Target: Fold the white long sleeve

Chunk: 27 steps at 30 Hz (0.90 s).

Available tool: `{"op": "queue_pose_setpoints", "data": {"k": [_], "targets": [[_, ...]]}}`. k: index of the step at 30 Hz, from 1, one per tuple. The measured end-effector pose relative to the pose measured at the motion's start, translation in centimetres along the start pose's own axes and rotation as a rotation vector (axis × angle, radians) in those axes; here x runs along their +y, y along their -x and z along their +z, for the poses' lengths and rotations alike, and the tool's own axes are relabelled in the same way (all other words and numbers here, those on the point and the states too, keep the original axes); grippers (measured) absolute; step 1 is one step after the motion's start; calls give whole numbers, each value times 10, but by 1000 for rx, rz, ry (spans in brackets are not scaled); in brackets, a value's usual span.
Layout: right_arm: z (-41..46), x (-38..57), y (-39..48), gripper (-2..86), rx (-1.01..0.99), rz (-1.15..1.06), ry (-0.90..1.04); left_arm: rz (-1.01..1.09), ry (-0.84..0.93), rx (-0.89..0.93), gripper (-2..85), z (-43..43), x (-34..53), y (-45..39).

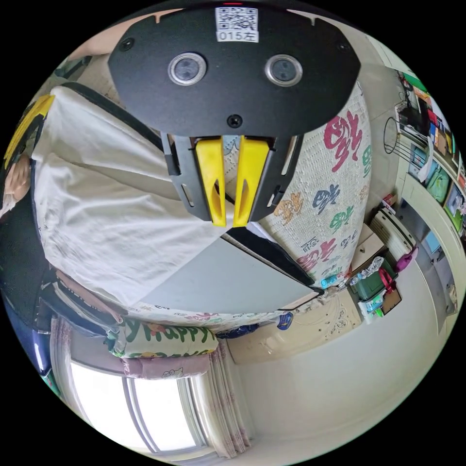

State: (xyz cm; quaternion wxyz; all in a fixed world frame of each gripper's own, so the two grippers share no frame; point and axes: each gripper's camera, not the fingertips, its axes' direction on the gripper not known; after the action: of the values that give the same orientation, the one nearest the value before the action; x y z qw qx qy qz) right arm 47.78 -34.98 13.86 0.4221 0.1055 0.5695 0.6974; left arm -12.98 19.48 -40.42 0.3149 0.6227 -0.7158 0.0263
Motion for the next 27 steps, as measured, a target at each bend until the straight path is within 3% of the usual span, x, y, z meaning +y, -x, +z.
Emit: {"op": "queue_pose_setpoints", "data": {"k": [3,7,12,17,22,27], "targets": [[2,6,10,11,-35,1,-74,-4,0,3,14,-2,0,14],[41,19,10,33,-87,28,16,-26,-11,1,16,-3,-2,35],[1,43,-9,73,-281,36,-81,-21,-2,-4,18,-2,-7,54],[-43,78,-35,89,29,71,-107,-31,-9,9,24,-4,-14,81],[-20,73,-31,93,187,34,60,-30,-16,32,52,-3,-21,102],[-9,72,-25,47,298,15,97,43,7,7,63,3,-33,110]]}}
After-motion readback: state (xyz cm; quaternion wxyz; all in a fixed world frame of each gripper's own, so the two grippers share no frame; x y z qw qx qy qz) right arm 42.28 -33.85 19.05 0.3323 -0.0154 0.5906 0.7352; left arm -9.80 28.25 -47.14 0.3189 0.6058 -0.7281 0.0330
